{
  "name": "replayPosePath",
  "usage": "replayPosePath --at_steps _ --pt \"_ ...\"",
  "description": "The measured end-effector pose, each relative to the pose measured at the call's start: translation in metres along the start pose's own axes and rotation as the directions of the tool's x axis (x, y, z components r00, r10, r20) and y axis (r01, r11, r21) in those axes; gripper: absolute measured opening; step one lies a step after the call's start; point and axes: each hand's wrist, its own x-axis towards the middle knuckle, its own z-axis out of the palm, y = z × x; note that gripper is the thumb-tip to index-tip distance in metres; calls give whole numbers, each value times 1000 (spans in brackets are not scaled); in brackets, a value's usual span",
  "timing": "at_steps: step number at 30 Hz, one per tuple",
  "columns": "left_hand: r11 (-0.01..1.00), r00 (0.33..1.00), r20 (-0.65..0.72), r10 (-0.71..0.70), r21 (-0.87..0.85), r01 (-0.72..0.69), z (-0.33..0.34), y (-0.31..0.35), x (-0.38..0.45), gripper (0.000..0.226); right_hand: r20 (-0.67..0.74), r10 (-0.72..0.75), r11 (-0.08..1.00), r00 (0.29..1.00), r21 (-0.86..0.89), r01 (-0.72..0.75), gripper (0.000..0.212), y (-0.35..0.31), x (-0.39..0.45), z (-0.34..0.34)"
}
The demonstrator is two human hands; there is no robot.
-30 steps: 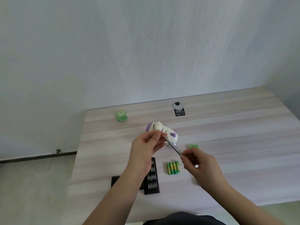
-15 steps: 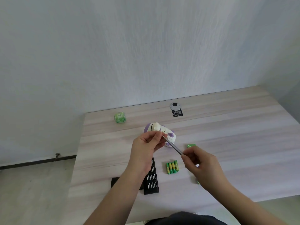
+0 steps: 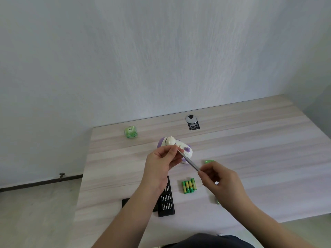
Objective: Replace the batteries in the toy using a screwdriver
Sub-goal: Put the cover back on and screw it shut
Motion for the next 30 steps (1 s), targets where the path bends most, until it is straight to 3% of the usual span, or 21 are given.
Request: replayPosePath --at_steps 7,13,18,22,30 --pt "1000 1000 -19 -7 0 7 -5 0 5 18 -22 2 1000 1000 19 -2 19 -6 4 3" --pt "1000 1000 -18 -22 -13 21 -4 -1 7 28 53 124 986 991 104 -129 21 -10 12 13" --pt "999 999 -30 -34 -15 34 -3 -3 11 21 83 275 906 958 312 -287 18 -13 23 22" --pt "999 999 -21 -43 -19 43 -2 -4 14 19 107 263 860 959 425 -283 12 -18 29 24" --pt "997 998 -14 -63 -48 62 -4 -8 27 16 140 309 732 941 597 -329 19 -9 43 28"
